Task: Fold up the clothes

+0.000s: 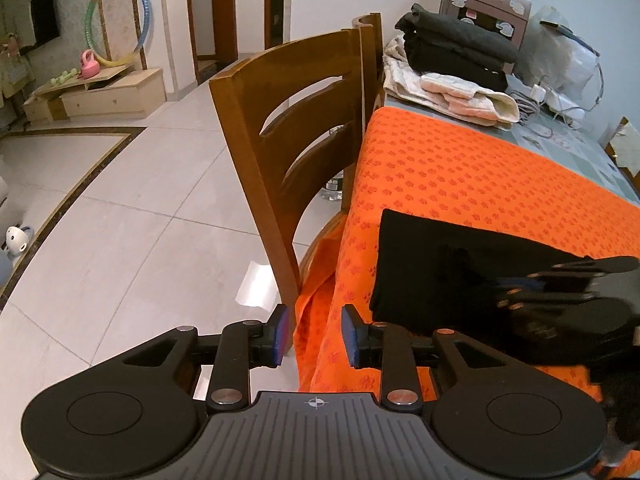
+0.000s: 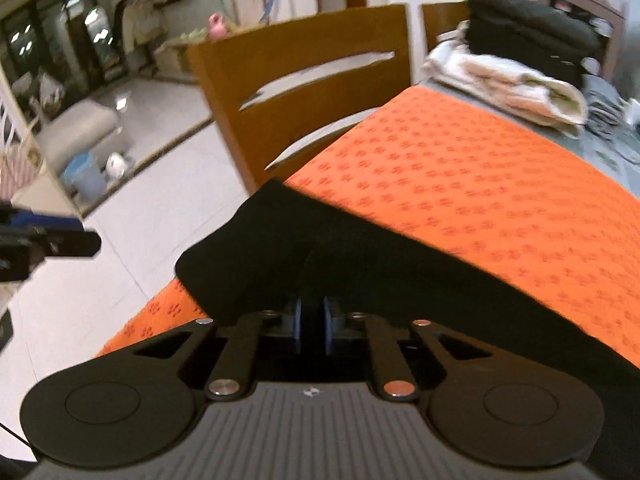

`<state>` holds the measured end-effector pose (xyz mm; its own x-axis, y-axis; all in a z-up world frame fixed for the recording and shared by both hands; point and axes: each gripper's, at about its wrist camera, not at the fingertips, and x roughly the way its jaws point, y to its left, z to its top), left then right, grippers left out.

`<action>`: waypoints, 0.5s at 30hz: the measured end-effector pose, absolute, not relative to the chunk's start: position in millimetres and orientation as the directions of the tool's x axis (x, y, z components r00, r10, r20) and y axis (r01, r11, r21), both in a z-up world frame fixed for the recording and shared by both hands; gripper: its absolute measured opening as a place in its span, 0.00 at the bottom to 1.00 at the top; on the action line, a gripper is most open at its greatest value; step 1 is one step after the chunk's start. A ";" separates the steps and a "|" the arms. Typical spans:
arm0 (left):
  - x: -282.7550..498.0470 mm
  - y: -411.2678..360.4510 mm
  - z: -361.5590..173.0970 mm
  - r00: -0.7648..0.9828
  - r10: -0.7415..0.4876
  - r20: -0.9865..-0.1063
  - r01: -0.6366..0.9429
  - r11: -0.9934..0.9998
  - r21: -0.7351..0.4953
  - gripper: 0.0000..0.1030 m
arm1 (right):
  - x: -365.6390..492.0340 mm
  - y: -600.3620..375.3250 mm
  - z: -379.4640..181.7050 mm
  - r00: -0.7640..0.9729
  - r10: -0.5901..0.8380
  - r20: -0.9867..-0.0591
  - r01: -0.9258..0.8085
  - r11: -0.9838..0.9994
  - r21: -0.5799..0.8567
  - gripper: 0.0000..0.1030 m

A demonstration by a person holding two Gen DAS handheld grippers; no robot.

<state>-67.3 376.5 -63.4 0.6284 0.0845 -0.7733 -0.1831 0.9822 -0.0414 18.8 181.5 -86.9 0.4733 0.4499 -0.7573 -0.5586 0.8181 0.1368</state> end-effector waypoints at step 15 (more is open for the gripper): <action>-22.8 295.1 -66.1 0.629 0.037 -0.777 -0.117 0.992 -0.048 0.30 | 12.3 -91.7 -37.9 0.647 0.155 -0.747 -0.099 0.988 0.119 0.06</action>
